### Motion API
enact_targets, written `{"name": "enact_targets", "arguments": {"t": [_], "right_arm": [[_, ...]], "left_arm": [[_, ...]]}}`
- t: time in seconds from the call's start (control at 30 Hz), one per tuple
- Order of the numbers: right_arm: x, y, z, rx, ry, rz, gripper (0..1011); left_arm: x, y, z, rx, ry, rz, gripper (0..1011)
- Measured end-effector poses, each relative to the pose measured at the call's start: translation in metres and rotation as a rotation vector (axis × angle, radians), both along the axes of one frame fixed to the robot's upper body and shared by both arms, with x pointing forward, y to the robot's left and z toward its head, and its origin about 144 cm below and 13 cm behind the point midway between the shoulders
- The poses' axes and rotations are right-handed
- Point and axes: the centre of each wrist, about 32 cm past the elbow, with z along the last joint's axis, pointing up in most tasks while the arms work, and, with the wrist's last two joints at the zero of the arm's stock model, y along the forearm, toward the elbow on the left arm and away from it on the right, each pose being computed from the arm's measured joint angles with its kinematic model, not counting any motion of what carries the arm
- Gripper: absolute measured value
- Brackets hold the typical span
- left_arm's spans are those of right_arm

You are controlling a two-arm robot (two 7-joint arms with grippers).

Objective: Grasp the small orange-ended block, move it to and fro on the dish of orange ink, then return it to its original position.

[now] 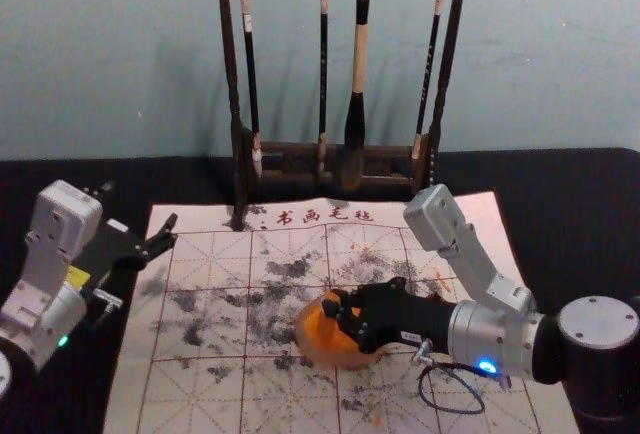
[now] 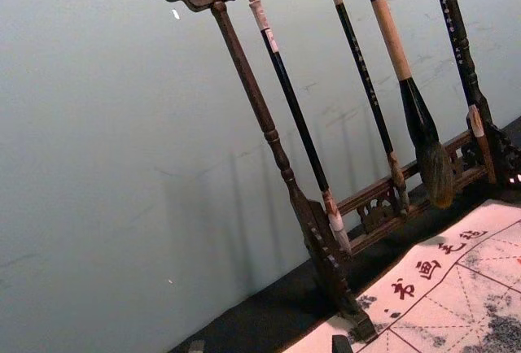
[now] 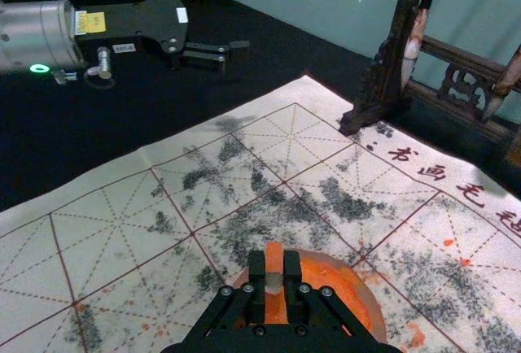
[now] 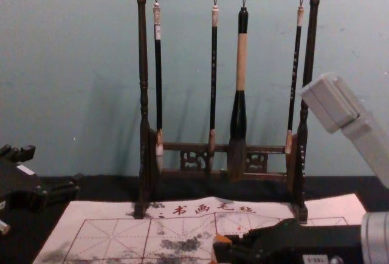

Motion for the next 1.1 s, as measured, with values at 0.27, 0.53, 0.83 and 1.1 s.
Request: {"name": "enact_targets", "arguments": {"t": [0.27, 0.53, 0.83, 1.1], "right_arm": [[0.007, 0.001, 0.000, -0.004, -0.011, -0.021, 62], [0.010, -0.005, 0.001, -0.012, -0.021, -0.047, 62], [0.008, -0.011, 0.002, -0.019, -0.028, -0.062, 62], [0.005, -0.017, 0.004, -0.025, -0.034, -0.073, 62]], "left_arm": [[0.000, 0.000, 0.000, 0.000, 0.000, 0.000, 1010], [0.000, 0.000, 0.000, 0.000, 0.000, 0.000, 1010], [0.000, 0.000, 0.000, 0.000, 0.000, 0.000, 1010], [0.000, 0.000, 0.000, 0.000, 0.000, 0.000, 1010]]}}
